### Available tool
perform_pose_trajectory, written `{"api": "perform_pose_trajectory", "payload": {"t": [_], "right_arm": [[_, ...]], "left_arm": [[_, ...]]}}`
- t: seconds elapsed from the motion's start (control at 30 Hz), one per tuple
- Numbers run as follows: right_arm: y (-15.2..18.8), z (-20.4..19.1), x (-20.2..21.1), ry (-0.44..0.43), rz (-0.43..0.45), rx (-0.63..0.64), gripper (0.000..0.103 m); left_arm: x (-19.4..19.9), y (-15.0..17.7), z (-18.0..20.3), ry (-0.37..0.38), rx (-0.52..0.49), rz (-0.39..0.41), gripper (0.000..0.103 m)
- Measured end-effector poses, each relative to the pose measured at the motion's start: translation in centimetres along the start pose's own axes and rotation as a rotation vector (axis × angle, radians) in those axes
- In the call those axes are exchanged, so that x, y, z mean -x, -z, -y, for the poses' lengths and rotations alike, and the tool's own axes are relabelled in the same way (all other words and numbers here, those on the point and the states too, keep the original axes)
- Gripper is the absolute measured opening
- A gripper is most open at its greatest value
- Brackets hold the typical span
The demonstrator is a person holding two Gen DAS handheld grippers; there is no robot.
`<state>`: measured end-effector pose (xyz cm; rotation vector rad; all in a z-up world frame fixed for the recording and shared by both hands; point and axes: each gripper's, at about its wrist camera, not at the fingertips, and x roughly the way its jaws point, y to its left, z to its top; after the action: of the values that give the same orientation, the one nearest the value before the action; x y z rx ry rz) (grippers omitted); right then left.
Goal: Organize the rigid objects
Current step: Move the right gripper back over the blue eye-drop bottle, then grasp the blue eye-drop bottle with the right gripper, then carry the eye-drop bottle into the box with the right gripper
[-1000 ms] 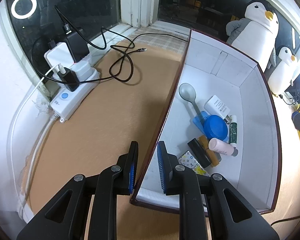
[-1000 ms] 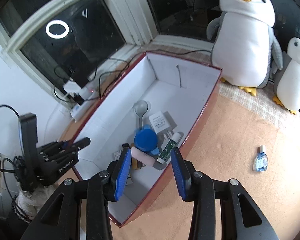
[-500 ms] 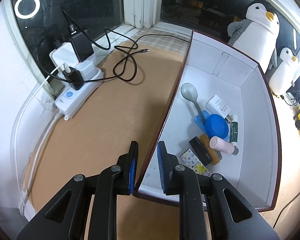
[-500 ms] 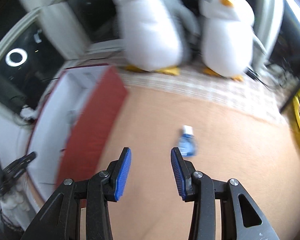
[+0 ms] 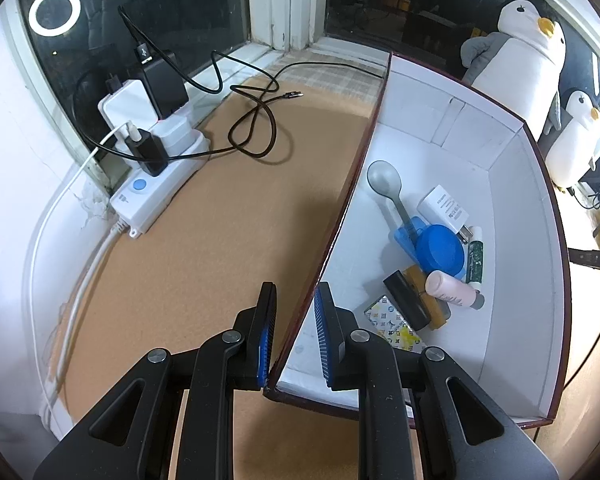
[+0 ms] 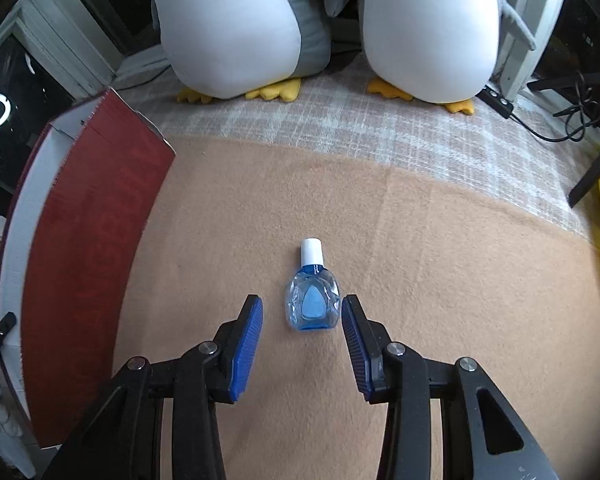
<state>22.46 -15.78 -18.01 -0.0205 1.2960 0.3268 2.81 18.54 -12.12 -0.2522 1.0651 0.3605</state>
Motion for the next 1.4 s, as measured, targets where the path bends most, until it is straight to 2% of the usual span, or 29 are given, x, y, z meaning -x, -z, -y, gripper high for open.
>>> {"api": "perform_pose_trajectory", "payload": {"t": [0.4,0.47,0.5,0.67,0.83,1.13,1.4], "right_arm": [[-1.5,-0.8,-3.0,0.068,-0.053,0.046,0.037],[-1.3,-0.9,-2.9,0.079,-0.052,0.054,0.033],[-1.2,-1.0,-2.9,0.085,-0.051,0.061,0.028],[-0.6,-1.2,-2.4,0.07,-0.044,0.058,0.028],[0.0,-1.9,-0.3,0.026,-0.008,0.057,0.028],[-1.2,-7.6,5.5,-0.075,0.092,0.153,0.028],[-0.1,-15.3,8.6,-0.158,0.116,0.295,0.028]], "left_arm": [[-0.3,-0.1,0.1,-0.006,0.007,-0.008,0.018],[-0.4,-0.1,0.1,-0.006,0.006,-0.009,0.018],[-0.4,-0.1,0.1,-0.006,0.006,-0.009,0.018],[-0.6,-0.3,0.2,-0.001,0.001,-0.008,0.018],[-0.9,-0.7,0.4,0.007,-0.005,-0.004,0.018],[-1.8,-1.7,0.3,0.03,-0.008,0.0,0.018],[-2.5,-2.0,0.2,0.058,-0.013,-0.006,0.018]]}}
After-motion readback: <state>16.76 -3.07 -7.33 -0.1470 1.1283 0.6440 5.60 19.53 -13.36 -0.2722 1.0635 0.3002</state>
